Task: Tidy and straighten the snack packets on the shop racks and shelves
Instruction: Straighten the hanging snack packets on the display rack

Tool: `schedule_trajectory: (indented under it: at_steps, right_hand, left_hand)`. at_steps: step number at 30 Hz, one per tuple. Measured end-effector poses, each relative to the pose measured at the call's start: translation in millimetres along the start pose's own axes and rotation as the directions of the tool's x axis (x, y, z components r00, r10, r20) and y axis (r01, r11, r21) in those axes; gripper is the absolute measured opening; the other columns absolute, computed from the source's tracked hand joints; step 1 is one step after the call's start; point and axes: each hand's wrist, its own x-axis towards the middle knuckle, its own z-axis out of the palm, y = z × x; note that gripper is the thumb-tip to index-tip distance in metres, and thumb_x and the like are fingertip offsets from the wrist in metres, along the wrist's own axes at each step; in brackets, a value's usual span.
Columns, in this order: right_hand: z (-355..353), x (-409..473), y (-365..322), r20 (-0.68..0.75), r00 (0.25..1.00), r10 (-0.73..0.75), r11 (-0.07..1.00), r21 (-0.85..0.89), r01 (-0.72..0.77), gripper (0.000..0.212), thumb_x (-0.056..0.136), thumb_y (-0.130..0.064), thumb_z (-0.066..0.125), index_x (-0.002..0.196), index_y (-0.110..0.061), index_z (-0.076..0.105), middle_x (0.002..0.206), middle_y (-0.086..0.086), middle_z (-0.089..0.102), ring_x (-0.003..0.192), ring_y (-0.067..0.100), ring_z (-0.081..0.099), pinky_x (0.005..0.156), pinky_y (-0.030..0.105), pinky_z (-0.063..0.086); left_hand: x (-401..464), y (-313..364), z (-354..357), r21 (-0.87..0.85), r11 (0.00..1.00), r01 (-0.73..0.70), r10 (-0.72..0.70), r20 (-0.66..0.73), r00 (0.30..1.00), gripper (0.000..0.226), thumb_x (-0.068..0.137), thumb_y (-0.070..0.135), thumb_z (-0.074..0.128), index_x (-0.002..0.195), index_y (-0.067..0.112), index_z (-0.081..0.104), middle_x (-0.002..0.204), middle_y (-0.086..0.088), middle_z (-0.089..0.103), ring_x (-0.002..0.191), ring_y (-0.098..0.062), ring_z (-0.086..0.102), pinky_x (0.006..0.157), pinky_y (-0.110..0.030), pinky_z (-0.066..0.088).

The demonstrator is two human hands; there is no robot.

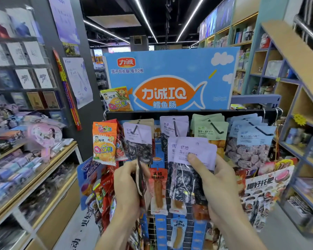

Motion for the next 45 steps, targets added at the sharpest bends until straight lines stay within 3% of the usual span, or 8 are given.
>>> schedule_trajectory:
  at_steps: [2, 4, 6, 11, 21, 28, 33, 45]
  right_hand:
    - [6, 5, 1, -0.009, 1.0, -0.011, 1.0, -0.018, 0.011, 0.024, 0.092, -0.025, 0.071, 0.116, -0.026, 0.073, 0.113, -0.013, 0.076, 0.111, 0.007, 0.069, 0.103, 0.04, 0.05]
    - [10, 8, 2, -0.003, 1.0, -0.021, 0.999, -0.037, 0.02, 0.023, 0.091, -0.025, 0.071, 0.115, -0.026, 0.073, 0.112, -0.012, 0.076, 0.109, 0.009, 0.069, 0.102, 0.043, 0.051]
    - [12, 9, 4, 0.007, 0.999, -0.031, 0.998, -0.052, 0.031, 0.024, 0.092, -0.023, 0.072, 0.116, -0.025, 0.072, 0.11, -0.011, 0.077, 0.107, 0.009, 0.07, 0.1, 0.041, 0.053]
    - [10, 10, 5, 0.069, 0.995, -0.068, 0.992, -0.102, 0.075, 0.025, 0.094, -0.016, 0.07, 0.118, -0.024, 0.07, 0.11, -0.013, 0.076, 0.105, 0.003, 0.07, 0.093, 0.029, 0.052]
    - [7, 17, 12, 0.082, 0.994, -0.072, 0.992, -0.1, 0.08, 0.025, 0.095, -0.016, 0.069, 0.118, -0.025, 0.071, 0.112, -0.011, 0.076, 0.109, 0.008, 0.07, 0.098, 0.038, 0.053]
    - [3, 18, 13, 0.073, 0.994, -0.084, 0.991, -0.098, 0.091, 0.028, 0.094, -0.021, 0.07, 0.121, -0.024, 0.069, 0.115, -0.01, 0.075, 0.111, 0.009, 0.069, 0.103, 0.045, 0.052]
    - [2, 17, 13, 0.049, 0.993, -0.103, 0.988, -0.108, 0.108, 0.025, 0.095, -0.025, 0.069, 0.12, -0.026, 0.069, 0.114, -0.009, 0.075, 0.111, 0.011, 0.068, 0.101, 0.048, 0.052]
    - [0, 11, 2, 0.091, 0.986, -0.14, 0.982, -0.115, 0.15, 0.025, 0.095, -0.023, 0.069, 0.12, -0.027, 0.069, 0.113, -0.014, 0.075, 0.11, 0.005, 0.068, 0.098, 0.037, 0.053]
  left_hand:
    - [6, 9, 1, 0.059, 0.998, -0.013, 0.006, 0.128, 0.992, 0.05, 0.084, 0.055, 0.059, 0.078, 0.009, 0.078, 0.064, -0.012, 0.067, 0.047, -0.026, 0.051, 0.053, -0.031, 0.038]
    - [14, 16, 8, 0.14, 0.988, -0.064, 0.029, 0.241, 0.97, 0.041, 0.102, 0.05, 0.056, 0.104, 0.018, 0.081, 0.094, -0.002, 0.08, 0.077, -0.02, 0.074, 0.074, -0.036, 0.055]
    - [20, 26, 16, 0.193, 0.975, -0.112, 0.055, 0.277, 0.959, 0.025, 0.101, 0.037, 0.061, 0.11, 0.024, 0.08, 0.101, 0.003, 0.08, 0.097, -0.015, 0.075, 0.089, -0.036, 0.059]
    - [28, 33, 31, 0.196, 0.975, -0.106, 0.046, 0.289, 0.956, 0.01, 0.097, 0.024, 0.07, 0.097, 0.021, 0.08, 0.074, 0.004, 0.078, 0.068, -0.01, 0.072, 0.064, -0.028, 0.056]
    - [32, 23, 41, 0.156, 0.987, -0.045, 0.023, 0.141, 0.99, 0.03, 0.091, 0.03, 0.077, 0.082, 0.002, 0.076, 0.058, -0.009, 0.066, 0.051, -0.01, 0.054, 0.052, -0.025, 0.041]
    - [30, 21, 46, 0.18, 0.982, -0.057, 0.037, 0.113, 0.993, 0.023, 0.09, 0.03, 0.079, 0.08, 0.009, 0.079, 0.071, -0.008, 0.077, 0.065, -0.018, 0.071, 0.062, -0.035, 0.052]
    - [29, 26, 51, 0.184, 0.982, -0.048, 0.029, 0.102, 0.994, 0.018, 0.091, 0.025, 0.078, 0.079, 0.012, 0.079, 0.063, 0.004, 0.074, 0.056, -0.003, 0.066, 0.053, -0.017, 0.047]
    - [17, 38, 49, 0.123, 0.985, -0.123, 0.109, 0.114, 0.987, 0.023, 0.092, 0.02, 0.076, 0.071, 0.009, 0.075, 0.055, 0.006, 0.069, 0.048, 0.002, 0.059, 0.05, -0.013, 0.043]
